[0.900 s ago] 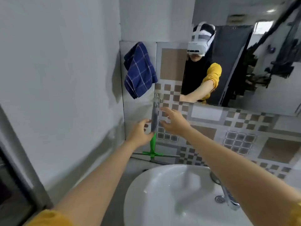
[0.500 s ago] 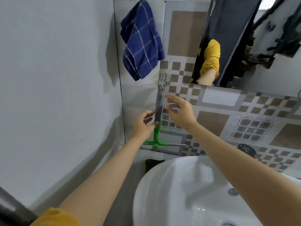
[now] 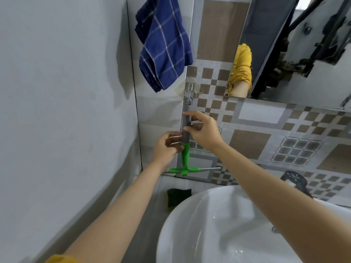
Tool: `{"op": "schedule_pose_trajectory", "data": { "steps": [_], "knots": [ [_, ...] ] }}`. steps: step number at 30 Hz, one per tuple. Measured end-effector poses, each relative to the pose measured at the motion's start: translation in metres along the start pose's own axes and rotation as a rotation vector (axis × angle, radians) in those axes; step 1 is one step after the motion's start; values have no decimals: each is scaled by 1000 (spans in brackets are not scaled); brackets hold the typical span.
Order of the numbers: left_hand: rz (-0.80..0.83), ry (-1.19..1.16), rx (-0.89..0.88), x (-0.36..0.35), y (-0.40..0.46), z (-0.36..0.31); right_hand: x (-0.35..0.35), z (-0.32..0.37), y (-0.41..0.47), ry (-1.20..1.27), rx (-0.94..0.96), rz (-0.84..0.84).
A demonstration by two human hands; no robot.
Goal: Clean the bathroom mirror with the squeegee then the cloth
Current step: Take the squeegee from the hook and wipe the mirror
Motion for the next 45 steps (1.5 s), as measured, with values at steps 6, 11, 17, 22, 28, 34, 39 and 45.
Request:
{"op": "schedule_pose_trajectory", "data": {
  "steps": [6,11,17,22,28,34,39,45],
  "knots": [
    [21,26,-47,-1,-11,-8,4,8,-3,23,-16,8],
    [-18,1,-122,0,-19,-28,11,26,1,62,20,-22],
    [-3,14,-217,3,-38,-61,29,58,-1,109,71,-32],
    [-2,-1,-287,-8,-67,-97,66,108,-1,155,149,-52],
    [44,173,-571,-57,-109,-154,152,171,3,127,339,-113],
    [0,256,-820,-122,-151,-215,269,212,-6,-560,813,-203],
    [41,294,-1052,-170,-181,-248,344,237,-15,-970,1230,-382],
    [89,323,-1014,-204,-206,-271,391,254,-18,-1221,1332,-57]
  ]
}}
Point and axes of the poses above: each hand's wrist, its own y-axis towards the middle knuckle, its own x-axis out of the back of the hand, z = x × y, the point moved 3 cm from there along y, towards the middle knuckle, and after that the axes turned 14 degrees about -z, right-handed, at the moved point
